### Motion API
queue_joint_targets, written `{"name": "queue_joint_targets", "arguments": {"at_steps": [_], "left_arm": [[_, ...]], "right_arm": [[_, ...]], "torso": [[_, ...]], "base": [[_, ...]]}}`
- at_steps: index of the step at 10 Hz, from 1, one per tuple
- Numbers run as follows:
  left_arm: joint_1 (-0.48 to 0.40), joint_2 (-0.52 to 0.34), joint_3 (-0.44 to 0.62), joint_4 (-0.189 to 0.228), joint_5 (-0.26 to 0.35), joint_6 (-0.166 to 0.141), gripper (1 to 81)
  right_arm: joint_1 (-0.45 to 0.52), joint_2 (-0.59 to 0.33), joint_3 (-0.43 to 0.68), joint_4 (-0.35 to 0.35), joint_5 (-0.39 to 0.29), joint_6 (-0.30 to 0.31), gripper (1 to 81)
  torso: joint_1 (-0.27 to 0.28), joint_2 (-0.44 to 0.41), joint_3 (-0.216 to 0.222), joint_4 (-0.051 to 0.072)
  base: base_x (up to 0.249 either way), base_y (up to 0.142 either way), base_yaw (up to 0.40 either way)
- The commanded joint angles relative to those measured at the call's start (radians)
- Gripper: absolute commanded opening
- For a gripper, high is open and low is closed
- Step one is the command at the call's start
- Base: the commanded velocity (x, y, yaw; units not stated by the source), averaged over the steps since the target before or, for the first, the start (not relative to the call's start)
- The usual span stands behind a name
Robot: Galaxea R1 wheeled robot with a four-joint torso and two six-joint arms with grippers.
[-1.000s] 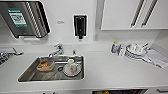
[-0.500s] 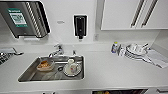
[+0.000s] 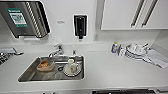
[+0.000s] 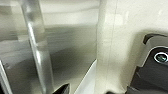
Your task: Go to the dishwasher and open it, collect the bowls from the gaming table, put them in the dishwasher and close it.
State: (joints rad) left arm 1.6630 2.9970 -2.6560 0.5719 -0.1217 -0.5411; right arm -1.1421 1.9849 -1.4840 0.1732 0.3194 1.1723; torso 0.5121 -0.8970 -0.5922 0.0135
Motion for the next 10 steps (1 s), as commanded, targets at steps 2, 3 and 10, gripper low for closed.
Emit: {"name": "queue_joint_targets", "arguments": {"at_steps": [2,3,10], "left_arm": [[0.002,-0.010,0.002,0.003,0.060,0.010,81.1],[-0.007,-0.016,-0.002,0.003,0.060,0.010,81.1],[-0.077,-0.021,-0.087,0.005,0.060,0.012,81.1]], "right_arm": [[-0.219,-0.058,-0.054,-0.400,0.225,0.000,81.1],[-0.268,0.055,-0.223,-0.567,0.231,0.003,81.1],[-0.423,0.550,-1.062,-1.133,0.364,-0.008,81.1]], "torso": [[0.000,0.000,0.000,0.000],[0.000,0.000,0.000,0.000],[0.000,0.000,0.000,0.000]], "base": [[0.000,0.000,0.000],[0.000,0.000,0.000],[0.000,0.000,0.000]]}}
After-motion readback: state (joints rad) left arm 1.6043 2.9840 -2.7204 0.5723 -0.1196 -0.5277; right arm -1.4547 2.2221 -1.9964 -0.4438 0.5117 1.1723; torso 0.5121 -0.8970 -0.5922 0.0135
